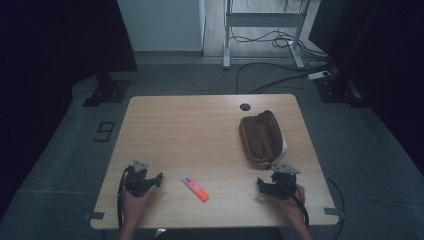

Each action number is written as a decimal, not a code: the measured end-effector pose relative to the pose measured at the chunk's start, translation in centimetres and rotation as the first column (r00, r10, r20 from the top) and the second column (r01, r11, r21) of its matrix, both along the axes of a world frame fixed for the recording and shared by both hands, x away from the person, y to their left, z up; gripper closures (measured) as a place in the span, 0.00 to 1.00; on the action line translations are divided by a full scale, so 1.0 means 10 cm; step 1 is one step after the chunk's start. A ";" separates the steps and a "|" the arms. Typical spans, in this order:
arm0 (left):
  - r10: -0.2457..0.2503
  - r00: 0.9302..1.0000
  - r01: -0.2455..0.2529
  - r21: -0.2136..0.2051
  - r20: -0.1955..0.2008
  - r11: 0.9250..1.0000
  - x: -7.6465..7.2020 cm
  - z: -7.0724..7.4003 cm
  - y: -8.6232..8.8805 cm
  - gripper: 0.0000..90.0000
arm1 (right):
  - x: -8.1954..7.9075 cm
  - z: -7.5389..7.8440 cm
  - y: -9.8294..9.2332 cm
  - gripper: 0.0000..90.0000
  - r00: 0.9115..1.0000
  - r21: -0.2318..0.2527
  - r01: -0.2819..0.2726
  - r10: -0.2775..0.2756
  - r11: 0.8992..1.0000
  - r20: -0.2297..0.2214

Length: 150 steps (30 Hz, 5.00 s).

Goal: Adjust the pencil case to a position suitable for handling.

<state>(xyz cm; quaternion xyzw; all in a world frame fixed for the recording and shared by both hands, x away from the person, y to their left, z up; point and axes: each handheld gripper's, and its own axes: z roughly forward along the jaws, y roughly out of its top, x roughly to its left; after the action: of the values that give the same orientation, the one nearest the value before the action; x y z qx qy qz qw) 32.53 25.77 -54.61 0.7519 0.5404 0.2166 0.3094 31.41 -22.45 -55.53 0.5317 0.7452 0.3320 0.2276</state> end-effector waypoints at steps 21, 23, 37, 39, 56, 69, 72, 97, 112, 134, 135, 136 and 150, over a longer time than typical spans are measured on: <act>0.000 1.000 0.000 0.000 0.000 1.000 0.00 0.00 0.00 0.26 | -0.01 0.00 0.02 0.13 1.000 0.000 0.018 -0.018 1.000 0.004; 0.000 1.000 0.000 0.000 0.000 1.000 0.00 0.00 0.00 0.26 | -0.01 0.00 0.02 0.14 1.000 0.000 0.018 -0.018 1.000 0.004; 0.000 1.000 0.000 0.000 0.000 1.000 0.00 0.00 0.00 0.26 | -0.07 0.16 -0.12 0.22 0.998 0.070 0.031 -0.035 0.997 0.053; 0.000 1.000 0.000 0.000 0.000 1.000 0.00 0.00 0.00 0.26 | -0.07 0.17 -0.15 0.23 0.997 0.075 0.033 -0.037 0.997 0.061; -0.002 1.000 0.002 -0.001 -0.001 1.000 0.00 0.00 0.00 0.26 | -0.06 0.37 -0.41 0.25 0.989 0.130 0.067 -0.083 0.989 0.125; -0.006 1.000 0.006 0.001 -0.001 1.000 0.00 0.00 0.00 0.25 | 0.08 0.47 -0.46 0.26 0.985 0.121 0.078 -0.095 0.990 0.147; -0.006 1.000 0.006 0.001 -0.001 1.000 0.00 0.00 0.00 0.25 | 0.10 0.49 -0.46 0.26 0.984 0.126 0.080 -0.099 0.989 0.151; -0.006 1.000 0.006 0.001 -0.001 1.000 0.00 0.00 0.00 0.25 | 0.65 0.45 -0.42 0.29 0.982 0.124 0.119 -0.136 0.985 0.135; -0.006 1.000 0.006 0.001 -0.001 1.000 0.00 0.00 0.00 0.25 | 0.89 0.22 -0.45 0.66 0.987 0.165 0.109 -0.127 0.980 0.103; -0.007 1.000 0.007 0.001 -0.002 1.000 0.00 0.00 0.00 0.25 | 0.87 0.25 -0.54 0.92 0.977 0.170 0.156 -0.177 0.973 0.122; -0.007 1.000 0.007 0.001 -0.002 1.000 0.00 0.00 0.00 0.25 | 0.87 0.25 -0.54 0.92 0.977 0.170 0.156 -0.177 0.973 0.122; -0.007 1.000 0.007 0.001 -0.002 1.000 0.01 0.00 0.00 0.25 | 0.86 0.25 -0.55 0.92 0.977 0.174 0.155 -0.177 0.973 0.122; -0.008 1.000 0.008 0.001 -0.002 1.000 0.01 0.00 0.00 0.25 | 0.81 0.32 -0.56 0.92 0.979 0.210 0.102 -0.136 0.972 0.152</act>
<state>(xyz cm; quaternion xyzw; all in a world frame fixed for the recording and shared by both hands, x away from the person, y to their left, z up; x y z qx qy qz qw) 32.59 25.75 -54.60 0.7544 0.5377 0.2147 0.3093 39.47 -28.09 -52.30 0.5663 0.6532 0.4341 0.2534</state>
